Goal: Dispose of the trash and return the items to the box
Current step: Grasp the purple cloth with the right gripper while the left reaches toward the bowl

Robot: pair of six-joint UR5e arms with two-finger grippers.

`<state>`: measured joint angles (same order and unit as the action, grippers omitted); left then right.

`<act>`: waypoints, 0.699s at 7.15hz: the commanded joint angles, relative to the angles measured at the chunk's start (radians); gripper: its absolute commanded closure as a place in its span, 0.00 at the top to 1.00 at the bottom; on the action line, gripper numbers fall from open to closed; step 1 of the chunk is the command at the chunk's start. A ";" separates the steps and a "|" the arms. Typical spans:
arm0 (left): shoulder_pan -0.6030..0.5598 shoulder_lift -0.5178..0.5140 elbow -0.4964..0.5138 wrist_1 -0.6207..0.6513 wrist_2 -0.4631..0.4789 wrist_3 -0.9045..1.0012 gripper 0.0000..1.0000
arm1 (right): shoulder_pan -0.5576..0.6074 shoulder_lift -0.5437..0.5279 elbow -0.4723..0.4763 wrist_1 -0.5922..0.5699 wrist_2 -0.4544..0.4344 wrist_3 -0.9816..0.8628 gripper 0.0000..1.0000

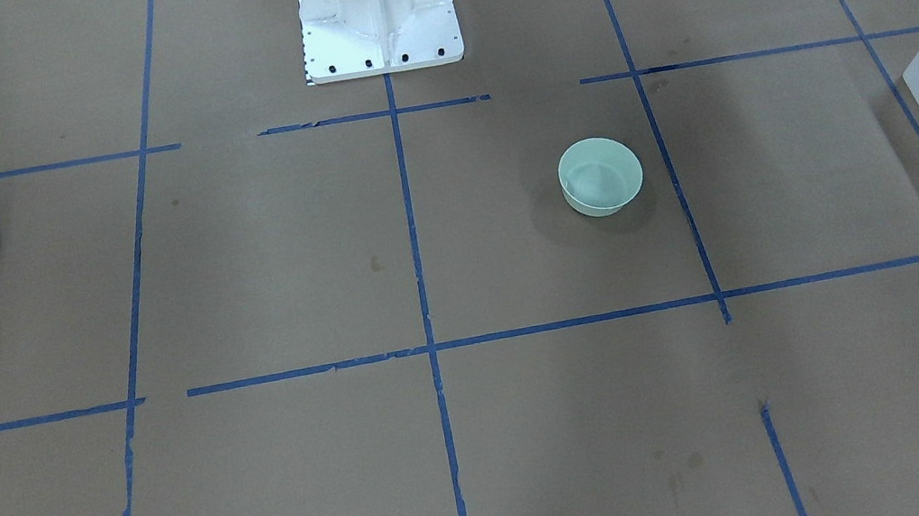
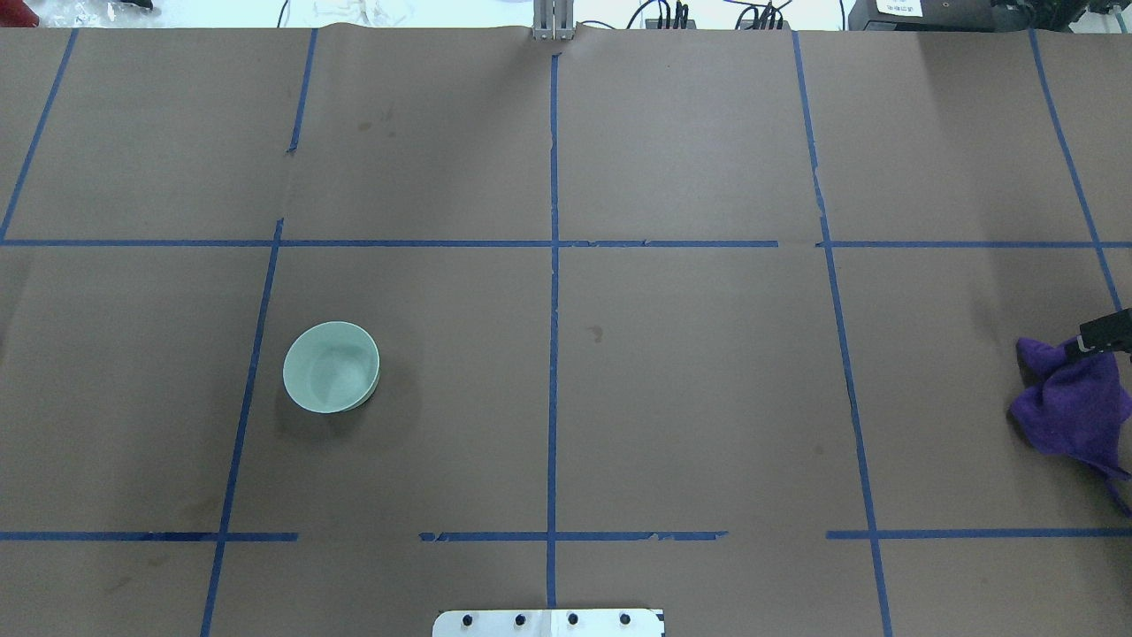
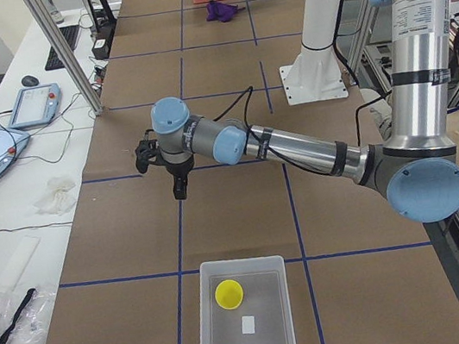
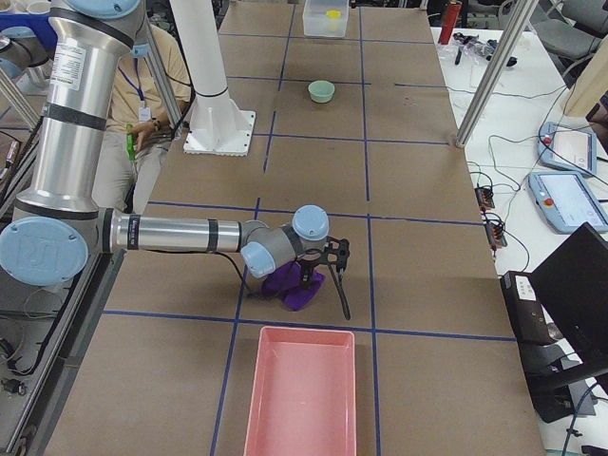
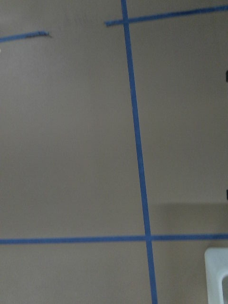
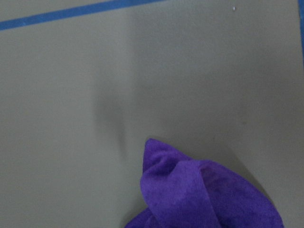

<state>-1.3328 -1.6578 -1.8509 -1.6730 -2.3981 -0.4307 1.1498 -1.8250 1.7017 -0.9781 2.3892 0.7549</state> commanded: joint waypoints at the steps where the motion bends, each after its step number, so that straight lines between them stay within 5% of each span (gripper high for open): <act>1: 0.165 -0.071 -0.013 -0.016 -0.001 -0.234 0.87 | -0.054 -0.025 -0.010 0.029 -0.037 0.037 0.93; 2: 0.216 -0.073 -0.017 -0.036 0.000 -0.258 0.92 | -0.059 -0.017 -0.016 0.026 -0.050 0.038 0.15; 3: 0.275 -0.073 -0.043 -0.045 0.003 -0.301 0.99 | -0.061 -0.010 -0.019 0.022 -0.048 0.038 0.00; 5: 0.462 -0.073 -0.086 -0.097 0.185 -0.505 1.00 | -0.059 0.000 -0.005 0.030 -0.033 0.037 0.00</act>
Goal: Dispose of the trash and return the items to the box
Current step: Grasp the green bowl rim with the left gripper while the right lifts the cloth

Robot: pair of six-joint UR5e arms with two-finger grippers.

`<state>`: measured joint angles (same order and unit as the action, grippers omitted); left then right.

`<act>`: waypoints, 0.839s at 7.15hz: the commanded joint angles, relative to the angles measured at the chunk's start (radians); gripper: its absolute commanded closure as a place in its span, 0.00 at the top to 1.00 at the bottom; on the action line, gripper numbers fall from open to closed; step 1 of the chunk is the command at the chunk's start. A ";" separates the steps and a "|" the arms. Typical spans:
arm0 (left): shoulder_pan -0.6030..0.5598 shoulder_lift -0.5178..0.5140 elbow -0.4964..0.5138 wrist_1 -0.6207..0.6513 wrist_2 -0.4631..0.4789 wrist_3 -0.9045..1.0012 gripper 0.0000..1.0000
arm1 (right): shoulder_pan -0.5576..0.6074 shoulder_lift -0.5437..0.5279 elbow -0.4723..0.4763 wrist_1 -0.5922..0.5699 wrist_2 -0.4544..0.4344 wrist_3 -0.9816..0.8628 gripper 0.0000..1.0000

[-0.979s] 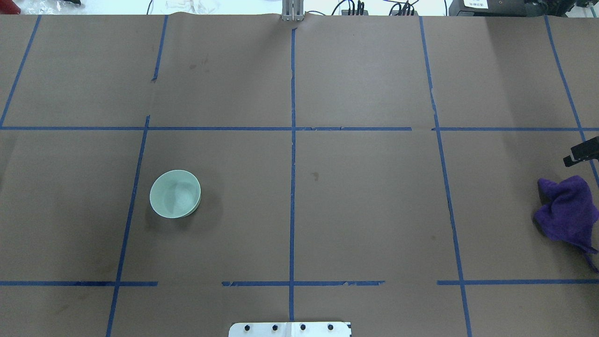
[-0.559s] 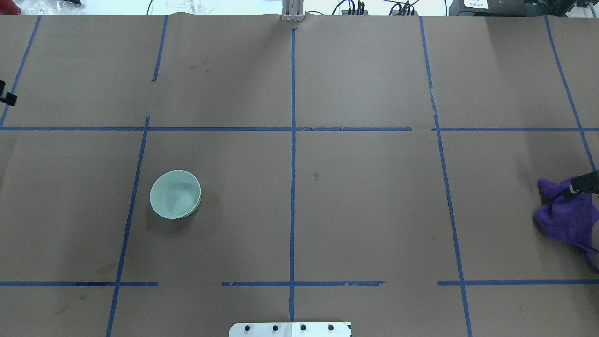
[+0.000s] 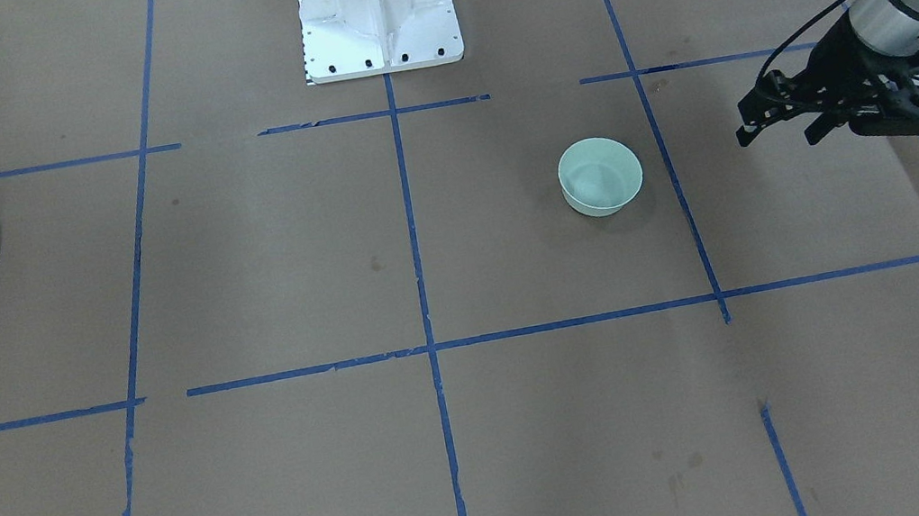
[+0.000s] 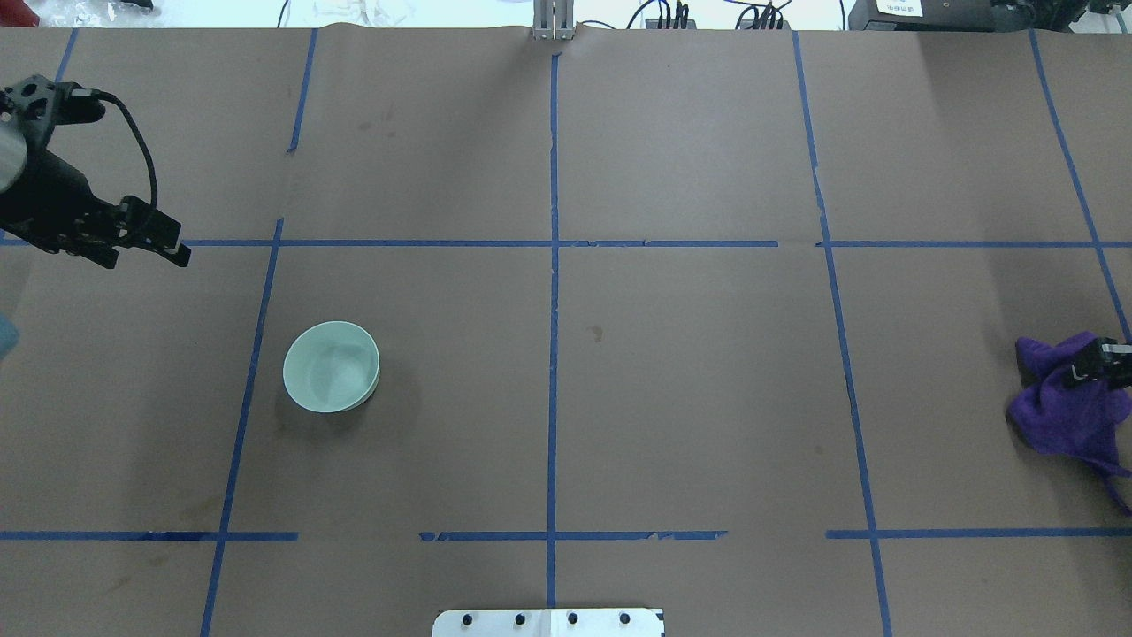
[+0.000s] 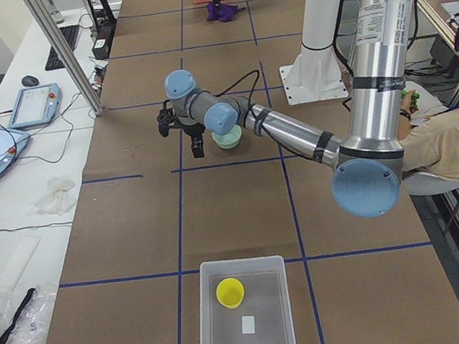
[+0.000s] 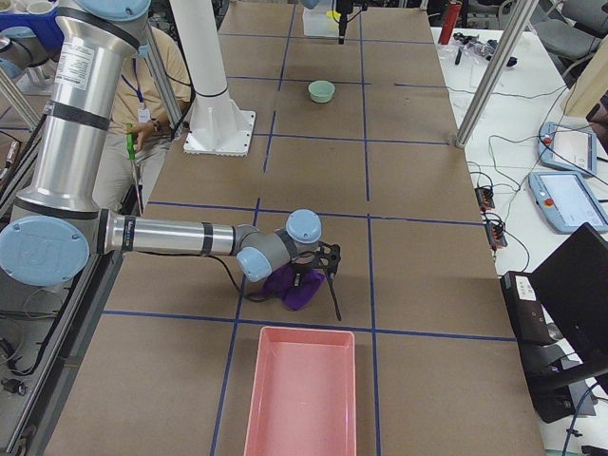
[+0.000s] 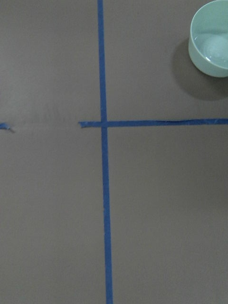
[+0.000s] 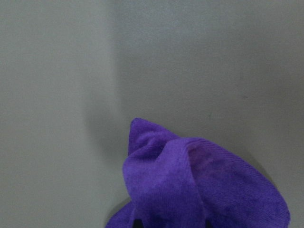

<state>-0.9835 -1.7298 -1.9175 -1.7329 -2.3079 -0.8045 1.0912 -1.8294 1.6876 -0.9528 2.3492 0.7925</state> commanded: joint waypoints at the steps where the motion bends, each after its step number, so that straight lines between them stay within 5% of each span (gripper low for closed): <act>1: 0.173 -0.001 -0.011 -0.094 0.108 -0.213 1.00 | -0.001 0.006 0.023 0.006 0.007 -0.001 0.00; 3: 0.291 -0.087 0.072 -0.096 0.203 -0.348 1.00 | 0.072 -0.008 0.136 -0.007 0.042 0.001 0.00; 6: 0.319 -0.103 0.129 -0.096 0.219 -0.360 0.90 | 0.351 -0.008 0.225 -0.009 0.156 -0.001 0.00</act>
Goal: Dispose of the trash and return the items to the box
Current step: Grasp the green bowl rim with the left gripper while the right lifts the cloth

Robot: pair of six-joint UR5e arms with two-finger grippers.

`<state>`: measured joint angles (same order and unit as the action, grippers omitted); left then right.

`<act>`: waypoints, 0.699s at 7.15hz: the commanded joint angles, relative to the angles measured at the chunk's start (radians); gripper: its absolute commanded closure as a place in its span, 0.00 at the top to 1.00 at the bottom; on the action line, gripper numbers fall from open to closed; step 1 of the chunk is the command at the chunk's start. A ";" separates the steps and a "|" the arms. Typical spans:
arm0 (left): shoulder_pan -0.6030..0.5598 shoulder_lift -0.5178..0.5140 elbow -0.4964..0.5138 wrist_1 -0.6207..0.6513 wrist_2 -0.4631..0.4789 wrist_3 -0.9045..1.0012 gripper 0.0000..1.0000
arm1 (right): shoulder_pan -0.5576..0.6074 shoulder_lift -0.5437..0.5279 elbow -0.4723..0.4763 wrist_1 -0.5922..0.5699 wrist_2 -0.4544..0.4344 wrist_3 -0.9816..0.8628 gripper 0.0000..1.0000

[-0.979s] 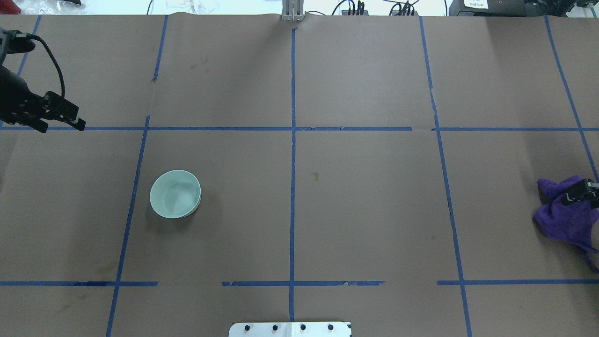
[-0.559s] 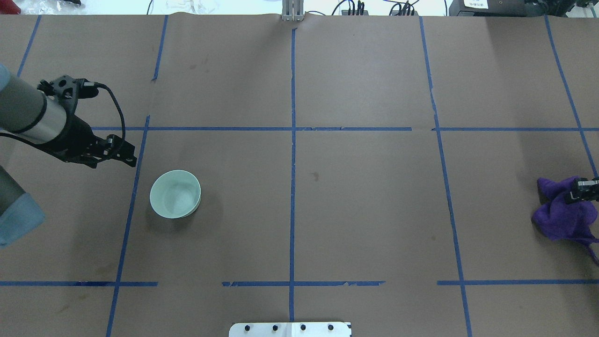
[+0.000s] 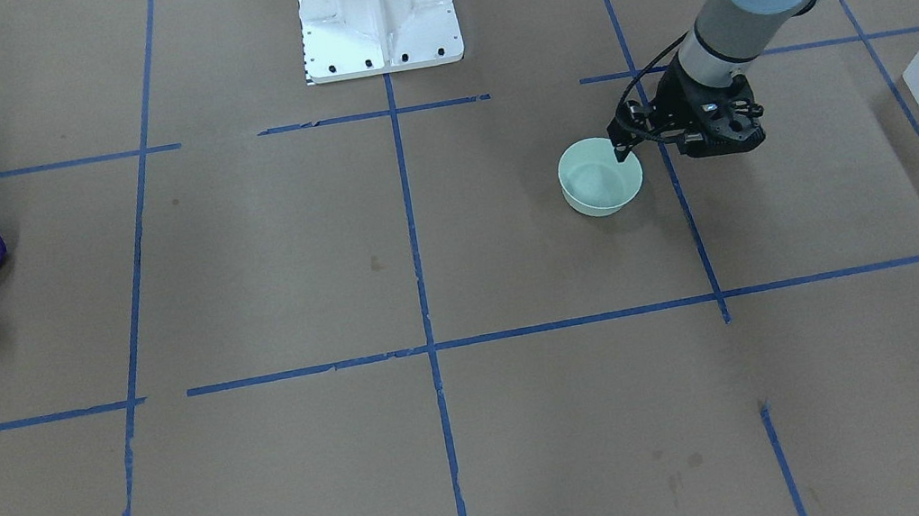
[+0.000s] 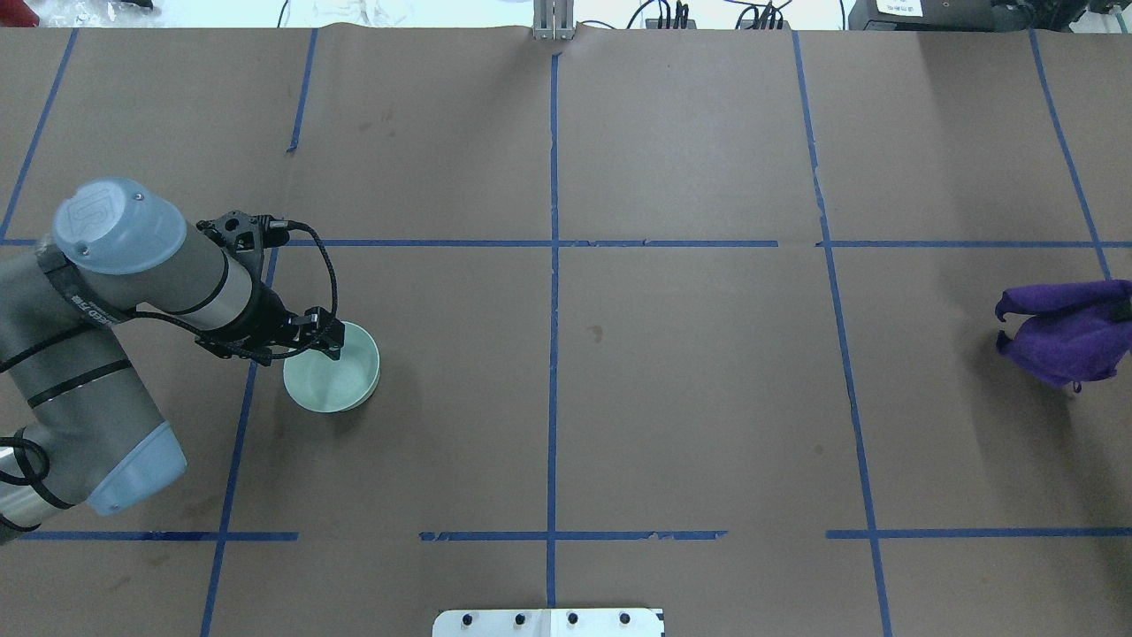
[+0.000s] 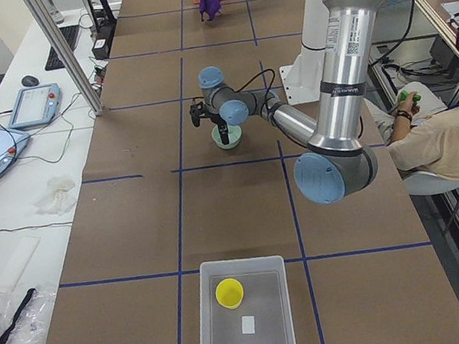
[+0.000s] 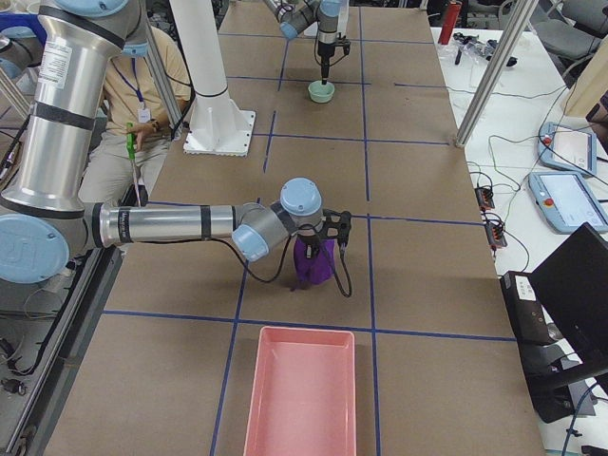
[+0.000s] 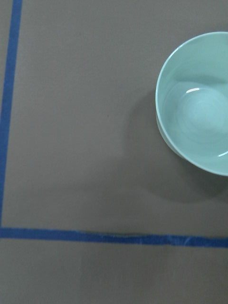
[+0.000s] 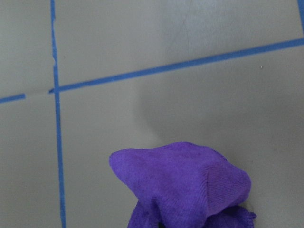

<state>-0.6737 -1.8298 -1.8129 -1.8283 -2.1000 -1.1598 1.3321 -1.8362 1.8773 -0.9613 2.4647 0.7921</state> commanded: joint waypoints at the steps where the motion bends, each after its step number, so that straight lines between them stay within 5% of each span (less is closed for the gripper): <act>1: 0.010 -0.002 0.015 0.001 0.018 -0.006 0.90 | 0.149 -0.002 0.033 0.000 0.049 -0.008 0.00; 2: 0.013 -0.003 0.035 0.001 0.024 -0.005 0.88 | 0.159 -0.002 0.032 0.000 0.049 -0.008 0.00; 3: 0.017 -0.003 0.043 0.000 0.025 -0.005 0.74 | 0.182 0.000 0.032 0.000 0.051 -0.010 0.00; 5: 0.019 0.000 0.044 0.000 0.026 -0.005 0.14 | 0.272 -0.002 0.022 -0.004 0.075 -0.036 0.00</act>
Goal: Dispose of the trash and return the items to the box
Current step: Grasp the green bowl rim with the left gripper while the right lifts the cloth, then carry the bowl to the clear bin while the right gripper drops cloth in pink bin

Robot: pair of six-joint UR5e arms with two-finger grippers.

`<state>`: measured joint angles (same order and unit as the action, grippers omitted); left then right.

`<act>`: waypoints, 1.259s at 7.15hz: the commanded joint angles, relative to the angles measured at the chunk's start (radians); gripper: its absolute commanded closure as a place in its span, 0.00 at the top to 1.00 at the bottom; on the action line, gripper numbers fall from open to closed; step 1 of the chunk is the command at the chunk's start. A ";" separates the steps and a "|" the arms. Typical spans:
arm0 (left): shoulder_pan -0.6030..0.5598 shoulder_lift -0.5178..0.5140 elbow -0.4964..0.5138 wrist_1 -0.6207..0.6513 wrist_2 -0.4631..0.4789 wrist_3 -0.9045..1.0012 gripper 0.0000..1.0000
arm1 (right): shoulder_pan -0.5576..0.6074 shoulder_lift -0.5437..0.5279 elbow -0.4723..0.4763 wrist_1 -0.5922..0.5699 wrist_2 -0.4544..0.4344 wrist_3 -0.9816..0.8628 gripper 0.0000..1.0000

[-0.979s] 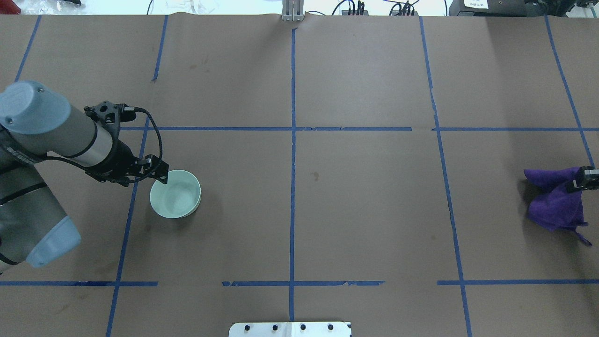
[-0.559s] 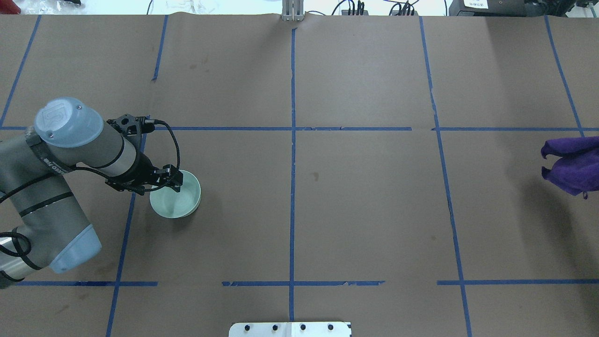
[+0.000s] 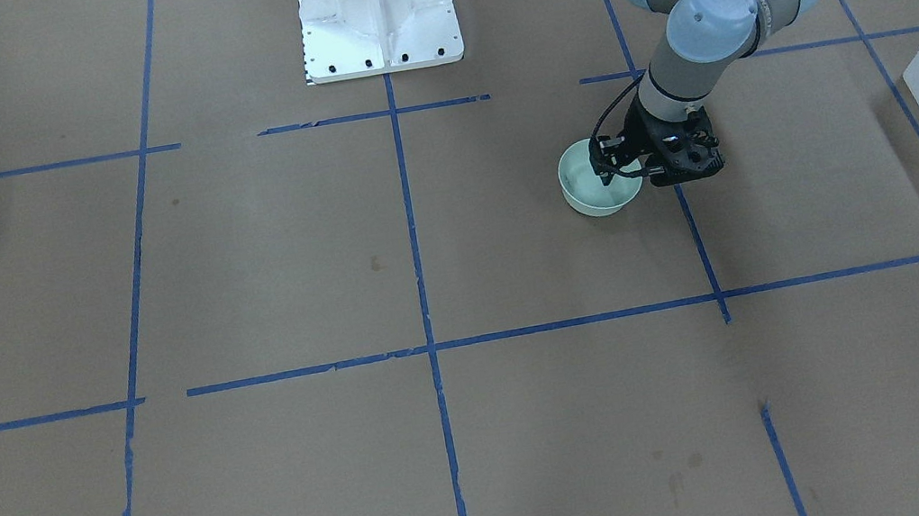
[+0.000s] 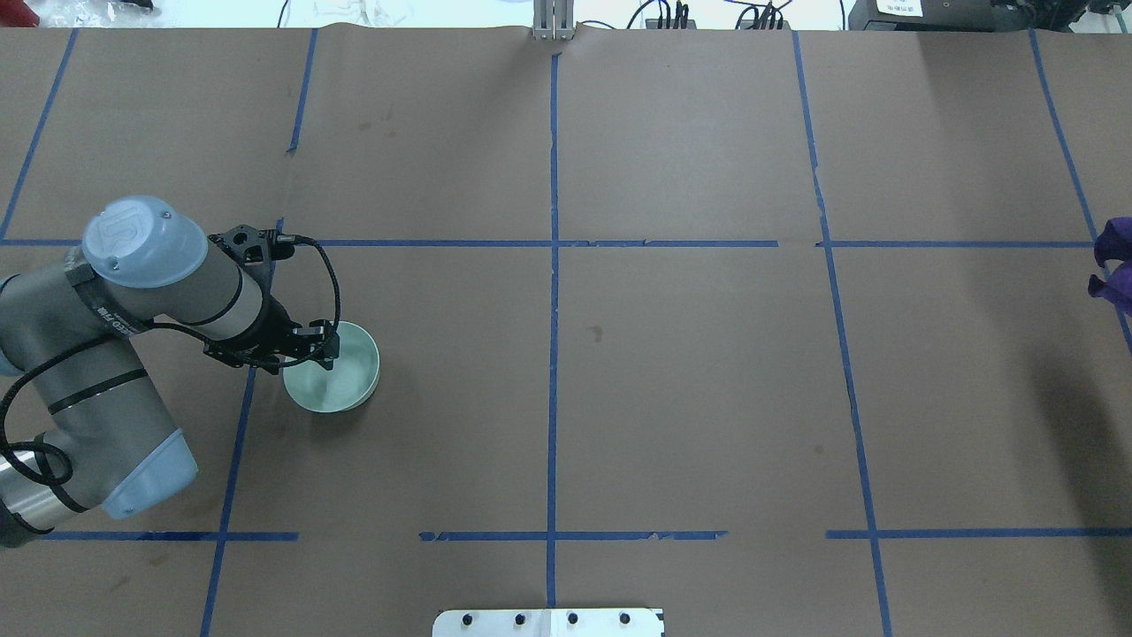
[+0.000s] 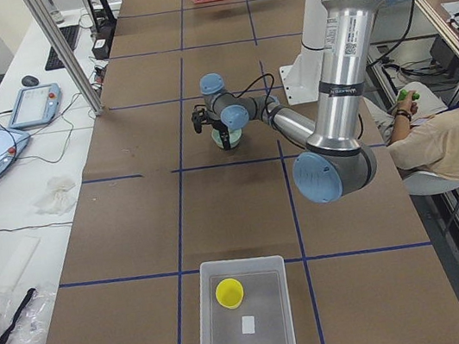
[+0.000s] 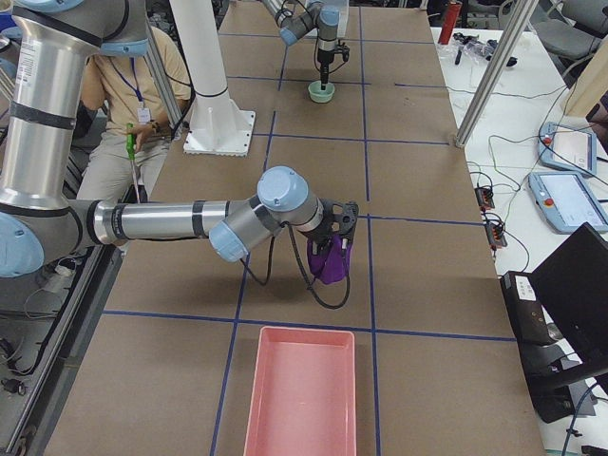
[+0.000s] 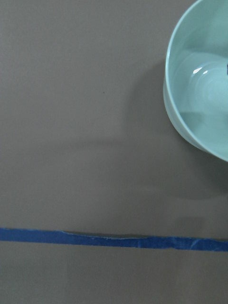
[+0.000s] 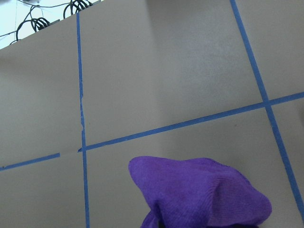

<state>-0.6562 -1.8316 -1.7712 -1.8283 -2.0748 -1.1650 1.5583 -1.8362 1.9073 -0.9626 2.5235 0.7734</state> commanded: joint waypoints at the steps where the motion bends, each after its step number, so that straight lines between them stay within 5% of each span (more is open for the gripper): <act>1: 0.001 0.003 0.001 0.000 0.001 0.004 0.00 | 0.087 -0.003 -0.032 -0.004 0.038 -0.060 0.00; 4: -0.011 0.005 -0.017 0.010 -0.007 0.008 0.00 | 0.251 0.002 -0.161 -0.250 0.000 -0.602 0.00; 5: -0.038 0.000 -0.034 0.015 -0.008 0.010 0.00 | 0.285 0.005 -0.165 -0.336 -0.091 -0.750 0.00; 6: -0.101 -0.003 -0.045 0.015 -0.013 0.013 0.00 | 0.289 0.008 -0.216 -0.353 -0.180 -0.879 0.00; 9: -0.421 0.059 -0.179 0.091 -0.014 0.362 0.00 | 0.289 0.052 -0.411 -0.344 -0.237 -0.939 0.00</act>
<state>-0.9437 -1.8100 -1.8877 -1.7801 -2.0888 -0.9369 1.8460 -1.7937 1.5675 -1.3080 2.3243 -0.1486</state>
